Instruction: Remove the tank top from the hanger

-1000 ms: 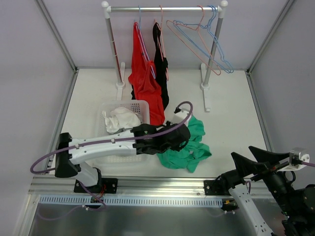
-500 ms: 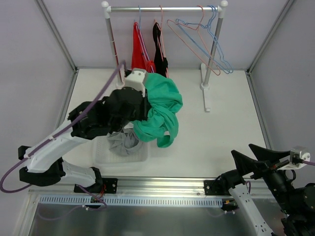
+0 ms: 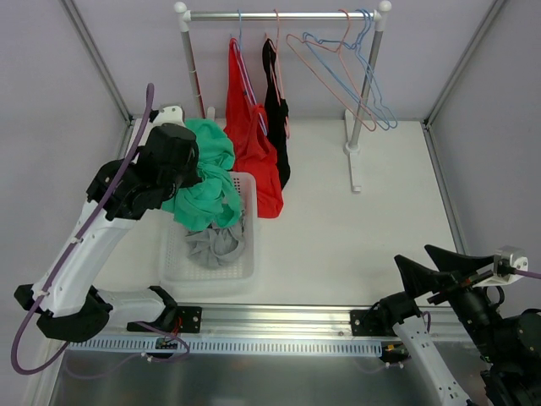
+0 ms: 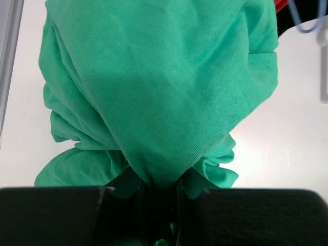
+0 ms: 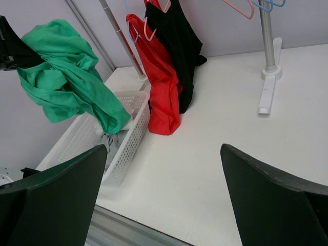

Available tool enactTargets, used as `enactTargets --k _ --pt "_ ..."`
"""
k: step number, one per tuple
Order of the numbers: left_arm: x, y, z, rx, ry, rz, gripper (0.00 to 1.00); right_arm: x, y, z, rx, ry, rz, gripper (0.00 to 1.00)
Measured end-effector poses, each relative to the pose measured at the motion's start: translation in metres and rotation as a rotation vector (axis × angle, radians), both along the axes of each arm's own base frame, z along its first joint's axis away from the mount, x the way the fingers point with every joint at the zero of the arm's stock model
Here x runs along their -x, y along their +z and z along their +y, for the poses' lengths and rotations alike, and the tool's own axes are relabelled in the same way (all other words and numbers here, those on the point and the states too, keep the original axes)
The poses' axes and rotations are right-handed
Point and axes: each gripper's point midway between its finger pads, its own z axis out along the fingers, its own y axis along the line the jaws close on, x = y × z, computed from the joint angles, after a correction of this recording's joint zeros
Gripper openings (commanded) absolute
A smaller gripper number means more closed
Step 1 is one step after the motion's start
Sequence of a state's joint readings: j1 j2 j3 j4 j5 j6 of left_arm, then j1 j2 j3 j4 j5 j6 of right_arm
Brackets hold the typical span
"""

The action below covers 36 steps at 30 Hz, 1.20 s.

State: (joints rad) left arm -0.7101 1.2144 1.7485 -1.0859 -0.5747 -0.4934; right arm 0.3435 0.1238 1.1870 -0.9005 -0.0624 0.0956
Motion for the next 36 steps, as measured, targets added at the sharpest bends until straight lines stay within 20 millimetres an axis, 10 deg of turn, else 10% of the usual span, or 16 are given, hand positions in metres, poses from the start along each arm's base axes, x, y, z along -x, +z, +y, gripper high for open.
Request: enactTargets --k 22,36 --pt "-0.022 -0.170 0.016 0.028 0.141 0.357 0.00 -0.007 -0.009 0.004 0.010 0.006 0.022 1.00" --pt "-0.048 -0.312 -0.016 0.132 0.067 0.683 0.00 -0.015 -0.020 0.010 0.021 0.027 0.052 0.99"
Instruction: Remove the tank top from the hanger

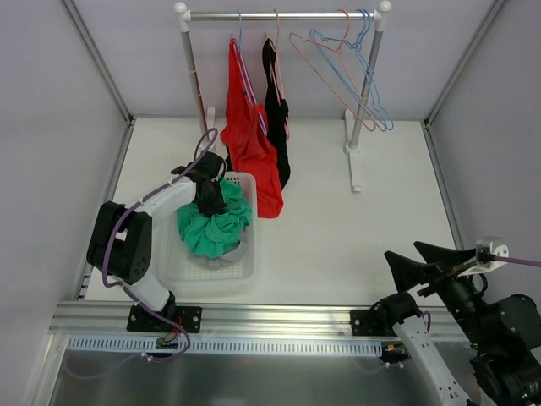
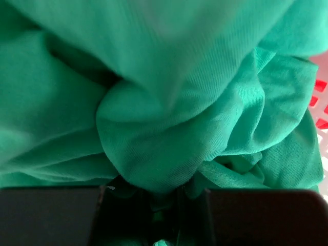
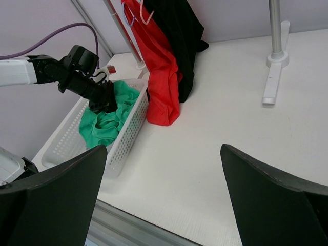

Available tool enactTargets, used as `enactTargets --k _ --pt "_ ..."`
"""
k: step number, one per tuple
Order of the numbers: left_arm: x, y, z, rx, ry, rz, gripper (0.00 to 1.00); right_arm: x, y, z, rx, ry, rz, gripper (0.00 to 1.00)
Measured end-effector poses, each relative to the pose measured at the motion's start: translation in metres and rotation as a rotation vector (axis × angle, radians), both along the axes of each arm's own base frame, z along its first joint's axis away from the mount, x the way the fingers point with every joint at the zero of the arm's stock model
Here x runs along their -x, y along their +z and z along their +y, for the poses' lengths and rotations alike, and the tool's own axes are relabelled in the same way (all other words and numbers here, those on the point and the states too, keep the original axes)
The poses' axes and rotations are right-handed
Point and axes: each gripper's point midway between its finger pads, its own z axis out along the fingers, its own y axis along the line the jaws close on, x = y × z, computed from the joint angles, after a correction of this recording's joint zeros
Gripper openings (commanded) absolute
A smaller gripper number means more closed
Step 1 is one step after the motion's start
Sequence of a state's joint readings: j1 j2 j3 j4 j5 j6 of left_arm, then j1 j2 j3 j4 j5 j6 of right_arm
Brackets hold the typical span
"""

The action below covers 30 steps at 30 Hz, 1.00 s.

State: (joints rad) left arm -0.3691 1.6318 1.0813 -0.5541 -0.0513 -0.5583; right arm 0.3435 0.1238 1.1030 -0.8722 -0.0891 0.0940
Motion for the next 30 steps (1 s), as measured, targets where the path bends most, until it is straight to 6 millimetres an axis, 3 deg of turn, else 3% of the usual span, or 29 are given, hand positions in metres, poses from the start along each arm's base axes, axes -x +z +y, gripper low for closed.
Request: enactTargets --k 11,14,17,18,21,23,27,30 --pt "-0.005 -0.004 0.002 0.008 -0.042 -0.023 0.02 -0.003 -0.004 0.002 0.001 0.007 0.004 0.99" --pt "-0.006 -0.001 0.004 0.001 -0.061 -0.033 0.12 -0.005 -0.009 0.004 0.003 0.011 0.016 1.00" --pt "-0.004 0.006 0.006 -0.007 -0.073 -0.049 0.38 -0.008 -0.012 0.007 0.001 0.023 0.024 1.00" --pt "-0.003 0.009 0.008 -0.013 -0.077 -0.054 0.52 -0.009 -0.013 0.008 0.001 0.027 0.027 1.00" --pt "0.004 0.028 0.015 -0.031 -0.077 -0.081 0.71 -0.009 -0.015 0.010 -0.001 0.033 0.031 0.99" --pt "0.007 0.046 0.019 -0.039 -0.076 -0.110 0.76 -0.009 -0.013 0.010 -0.002 0.037 0.026 0.99" --pt "0.011 0.096 0.028 -0.044 -0.072 -0.210 0.99 -0.011 -0.007 0.014 -0.008 0.052 0.010 1.00" --pt "0.019 0.137 0.032 -0.024 -0.067 -0.308 0.99 -0.020 -0.001 0.024 -0.007 0.089 0.016 0.99"
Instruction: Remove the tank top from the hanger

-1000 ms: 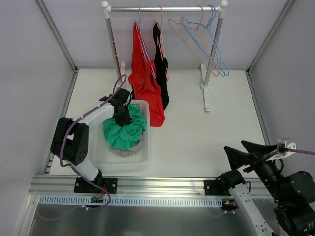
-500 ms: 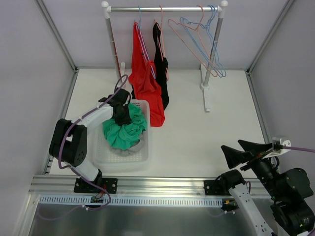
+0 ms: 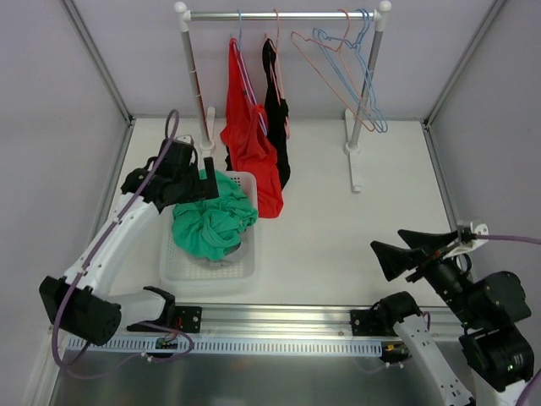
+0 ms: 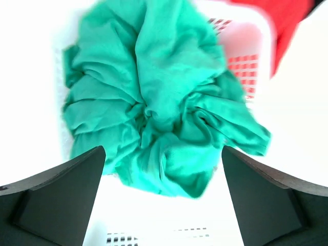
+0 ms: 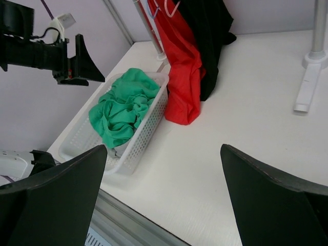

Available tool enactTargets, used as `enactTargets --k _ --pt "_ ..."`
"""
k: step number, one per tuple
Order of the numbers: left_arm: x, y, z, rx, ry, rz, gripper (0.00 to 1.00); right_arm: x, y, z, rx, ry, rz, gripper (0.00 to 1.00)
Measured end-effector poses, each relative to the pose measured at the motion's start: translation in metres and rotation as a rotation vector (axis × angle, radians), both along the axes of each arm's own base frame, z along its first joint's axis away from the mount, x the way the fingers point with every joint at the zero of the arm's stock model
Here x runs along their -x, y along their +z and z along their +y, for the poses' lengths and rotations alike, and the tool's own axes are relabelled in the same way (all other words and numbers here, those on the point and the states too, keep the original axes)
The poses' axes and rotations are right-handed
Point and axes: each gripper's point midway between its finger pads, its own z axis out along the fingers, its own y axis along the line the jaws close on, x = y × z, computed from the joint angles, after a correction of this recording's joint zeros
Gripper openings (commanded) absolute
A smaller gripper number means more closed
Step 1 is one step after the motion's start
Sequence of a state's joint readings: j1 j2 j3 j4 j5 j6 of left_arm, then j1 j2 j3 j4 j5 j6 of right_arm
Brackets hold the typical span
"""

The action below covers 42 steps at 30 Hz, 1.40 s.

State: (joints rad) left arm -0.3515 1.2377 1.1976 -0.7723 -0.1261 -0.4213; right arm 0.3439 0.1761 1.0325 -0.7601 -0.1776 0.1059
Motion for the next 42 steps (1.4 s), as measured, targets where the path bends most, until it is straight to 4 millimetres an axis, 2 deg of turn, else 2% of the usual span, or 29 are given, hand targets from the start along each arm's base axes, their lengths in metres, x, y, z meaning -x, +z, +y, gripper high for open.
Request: enactTargets --k 2,5,6,7,10,13,16,18,22,25,27,28,32,37,42 --pt "0.007 0.029 0.004 0.017 -0.003 -0.073 0.99 -0.010 0.003 0.012 0.000 0.048 0.024 1.00" --pt "0.021 0.068 0.010 0.045 -0.007 -0.180 0.99 -0.037 0.007 0.040 -0.003 0.144 0.096 0.99" --pt "0.028 0.078 0.013 0.055 -0.006 -0.216 0.99 -0.053 0.008 0.053 0.000 0.182 0.145 0.99" --pt "0.036 0.089 0.017 0.065 -0.005 -0.253 0.99 -0.062 0.009 0.058 0.000 0.196 0.164 0.99" --pt "0.063 0.117 0.029 0.093 -0.004 -0.372 0.99 -0.105 0.010 0.079 0.033 0.219 0.257 0.99" --pt "0.089 0.132 0.042 0.101 -0.012 -0.483 0.99 -0.151 0.022 0.101 0.092 0.217 0.282 0.99" --pt "0.102 0.110 0.051 0.079 -0.006 -0.494 0.99 -0.194 0.034 0.122 0.166 0.202 0.258 0.92" --pt "0.104 0.076 0.055 0.048 0.007 -0.443 0.99 -0.227 0.041 0.138 0.225 0.178 0.231 0.84" --pt "0.110 0.025 0.059 0.012 0.013 -0.350 0.99 -0.296 0.055 0.164 0.310 0.106 0.169 0.79" --pt "0.113 0.024 0.060 0.019 0.017 -0.373 0.99 -0.346 0.060 0.181 0.366 0.052 0.114 0.76" --pt "0.112 0.030 0.061 0.028 0.024 -0.407 0.99 -0.366 0.056 0.190 0.389 0.037 0.096 0.74" --pt "0.111 0.032 0.061 0.031 0.024 -0.413 0.99 -0.375 0.052 0.194 0.403 0.032 0.091 0.72" --pt "0.103 0.026 0.057 0.020 0.017 -0.375 0.99 -0.388 0.040 0.202 0.433 0.031 0.086 0.65" --pt "0.097 0.016 0.051 0.016 -0.001 -0.320 0.99 -0.403 0.042 0.214 0.451 0.017 0.027 0.50" --pt "0.099 0.021 0.051 0.027 0.000 -0.349 0.99 -0.414 0.033 0.223 0.472 -0.002 0.004 0.39"
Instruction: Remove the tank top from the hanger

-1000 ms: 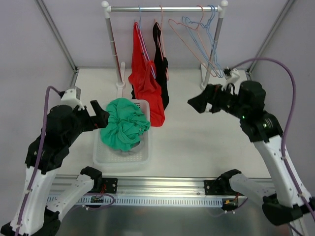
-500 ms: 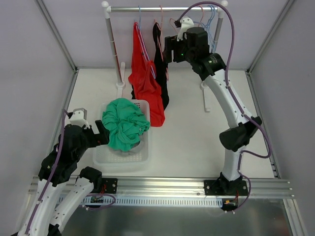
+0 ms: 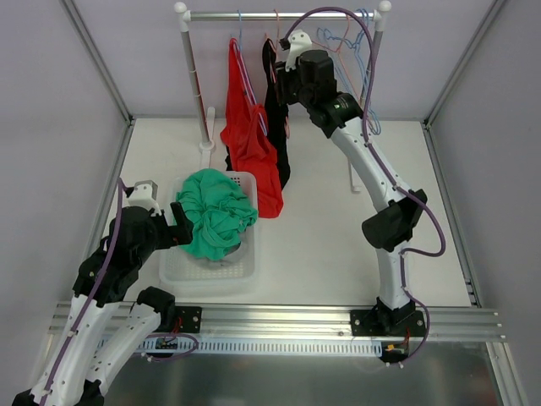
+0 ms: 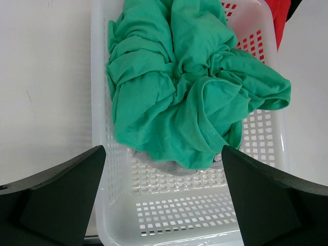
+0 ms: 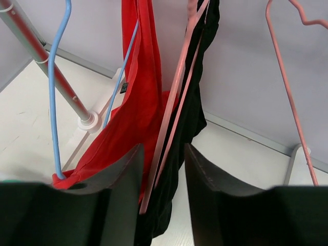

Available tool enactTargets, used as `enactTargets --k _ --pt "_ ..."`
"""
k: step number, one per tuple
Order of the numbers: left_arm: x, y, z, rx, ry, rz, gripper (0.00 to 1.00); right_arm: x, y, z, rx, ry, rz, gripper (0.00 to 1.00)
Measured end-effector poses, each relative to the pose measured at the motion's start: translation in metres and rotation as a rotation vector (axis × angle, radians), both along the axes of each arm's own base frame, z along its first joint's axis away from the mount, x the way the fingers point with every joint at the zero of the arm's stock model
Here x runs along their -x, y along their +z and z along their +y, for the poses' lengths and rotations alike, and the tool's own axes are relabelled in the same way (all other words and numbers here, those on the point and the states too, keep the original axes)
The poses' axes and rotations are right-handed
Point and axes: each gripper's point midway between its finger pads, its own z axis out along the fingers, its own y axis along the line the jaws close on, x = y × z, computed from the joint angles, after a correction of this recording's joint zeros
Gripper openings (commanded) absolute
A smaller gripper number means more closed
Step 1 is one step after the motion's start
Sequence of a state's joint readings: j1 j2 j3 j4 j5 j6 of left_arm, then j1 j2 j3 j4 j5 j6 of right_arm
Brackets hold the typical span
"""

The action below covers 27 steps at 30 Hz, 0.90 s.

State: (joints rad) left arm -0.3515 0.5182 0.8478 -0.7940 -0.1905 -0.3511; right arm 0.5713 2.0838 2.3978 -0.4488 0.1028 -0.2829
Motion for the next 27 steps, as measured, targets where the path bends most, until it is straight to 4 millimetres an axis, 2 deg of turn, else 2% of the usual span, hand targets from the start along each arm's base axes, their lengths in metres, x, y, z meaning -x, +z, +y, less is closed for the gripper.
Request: enactTargets --k 1,2,4,5,8,27 --pt "0.000 0.001 0.000 0.003 0.000 -0.007 0.99 -0.002 -0.001 0.001 0.002 -0.003 -0.004 0.36" --pt "0.000 0.002 0.000 0.005 -0.001 -0.011 0.99 -0.004 -0.003 0.002 0.004 -0.005 -0.005 0.25" --pt "0.000 0.002 0.000 0.005 -0.001 -0.011 0.99 -0.007 -0.004 0.002 0.004 -0.010 -0.012 0.18" --pt "0.000 0.002 0.000 0.005 -0.002 -0.011 0.99 -0.008 -0.004 0.002 0.003 -0.014 -0.014 0.11" --pt "0.000 0.002 -0.001 0.006 -0.003 -0.010 0.99 -0.010 -0.003 0.001 -0.007 -0.024 -0.020 0.02" --pt "0.000 0.002 -0.001 0.011 -0.006 -0.019 0.99 -0.013 0.016 -0.006 -0.108 -0.124 -0.047 0.00"
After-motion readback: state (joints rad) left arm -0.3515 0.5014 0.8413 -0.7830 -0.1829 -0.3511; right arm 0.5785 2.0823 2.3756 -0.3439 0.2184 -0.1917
